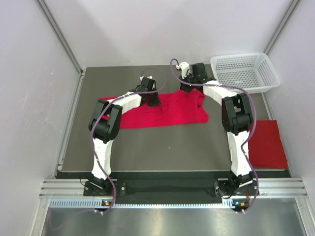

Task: Fold and stack the t-shirts
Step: Fold the tshirt

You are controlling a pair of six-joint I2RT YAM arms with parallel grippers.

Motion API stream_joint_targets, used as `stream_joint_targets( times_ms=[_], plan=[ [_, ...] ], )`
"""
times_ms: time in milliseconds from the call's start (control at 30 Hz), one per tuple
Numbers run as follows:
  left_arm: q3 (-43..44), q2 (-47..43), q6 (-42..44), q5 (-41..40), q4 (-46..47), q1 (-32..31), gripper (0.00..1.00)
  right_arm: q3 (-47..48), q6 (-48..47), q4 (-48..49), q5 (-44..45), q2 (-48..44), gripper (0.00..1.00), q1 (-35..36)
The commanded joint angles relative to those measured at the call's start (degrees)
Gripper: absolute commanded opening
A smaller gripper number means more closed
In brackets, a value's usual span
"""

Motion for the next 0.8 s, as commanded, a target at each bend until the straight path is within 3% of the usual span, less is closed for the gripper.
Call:
stream_joint_targets(
  times_ms=[0,500,667,767],
  plan=[
    [-1.48,-4.68,-0.82,-2.17,1.62,-0.14,0.0,0.1,-0.13,3.97,-0.18,-3.09,0.0,-0.11],
    [0.71,-2.57,-1.34,-5.78,-2.68,-0.14,0.03,1.43,4.88,4.58,-0.89,-1.42,0.0,0.24],
    [1.24,-2.48,-1.17,-5.78,-3.12,-0.14,0.1,0.63,7.07,6.08,-0.98,-1.42,0.01,0.24],
    [1.77,-2.22,-1.26,-7.52,-3.91,-0.14,0.19,1.95,7.95,4.77,-0.63,-0.72,0.11,0.24]
  ],
)
